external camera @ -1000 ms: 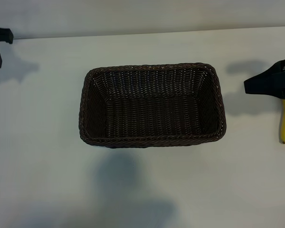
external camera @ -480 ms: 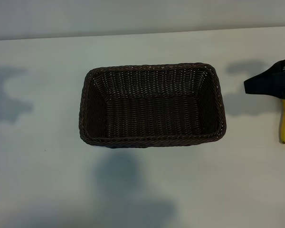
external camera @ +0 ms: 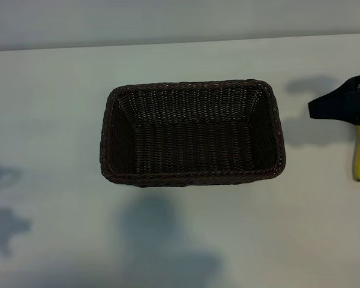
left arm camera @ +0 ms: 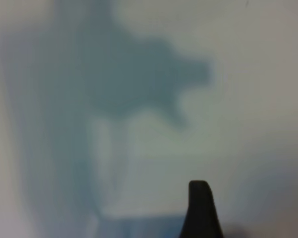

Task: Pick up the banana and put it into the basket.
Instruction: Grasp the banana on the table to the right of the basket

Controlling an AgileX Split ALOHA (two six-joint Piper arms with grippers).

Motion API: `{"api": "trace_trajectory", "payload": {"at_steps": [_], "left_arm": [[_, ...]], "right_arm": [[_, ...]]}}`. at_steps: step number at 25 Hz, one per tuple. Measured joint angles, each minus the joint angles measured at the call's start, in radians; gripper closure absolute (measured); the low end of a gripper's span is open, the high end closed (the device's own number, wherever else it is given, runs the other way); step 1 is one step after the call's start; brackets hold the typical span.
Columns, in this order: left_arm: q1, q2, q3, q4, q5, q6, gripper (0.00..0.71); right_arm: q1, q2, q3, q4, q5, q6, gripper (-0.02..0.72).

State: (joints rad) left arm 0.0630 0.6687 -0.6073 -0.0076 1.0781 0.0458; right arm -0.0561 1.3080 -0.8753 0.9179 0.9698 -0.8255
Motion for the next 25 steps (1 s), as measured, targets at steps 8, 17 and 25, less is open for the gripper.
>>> {"api": "trace_trajectory", "payload": {"at_steps": [8,17,25], "left_arm": [[0.0,-0.359,0.104,0.0,-0.032,0.003,0.17],[0.0,-0.576,0.104,0.0,-0.032,0.003,0.17],[0.0,-0.676,0.106,0.0,-0.032,0.003,0.17]], "right_arm": [[0.0,0.0,0.0,0.0,0.0,0.0,0.182],[0.0,0.0,0.0,0.0,0.0,0.0,0.182],[0.0,0.0,0.0,0.001,-0.001,0.008,0.182]]}}
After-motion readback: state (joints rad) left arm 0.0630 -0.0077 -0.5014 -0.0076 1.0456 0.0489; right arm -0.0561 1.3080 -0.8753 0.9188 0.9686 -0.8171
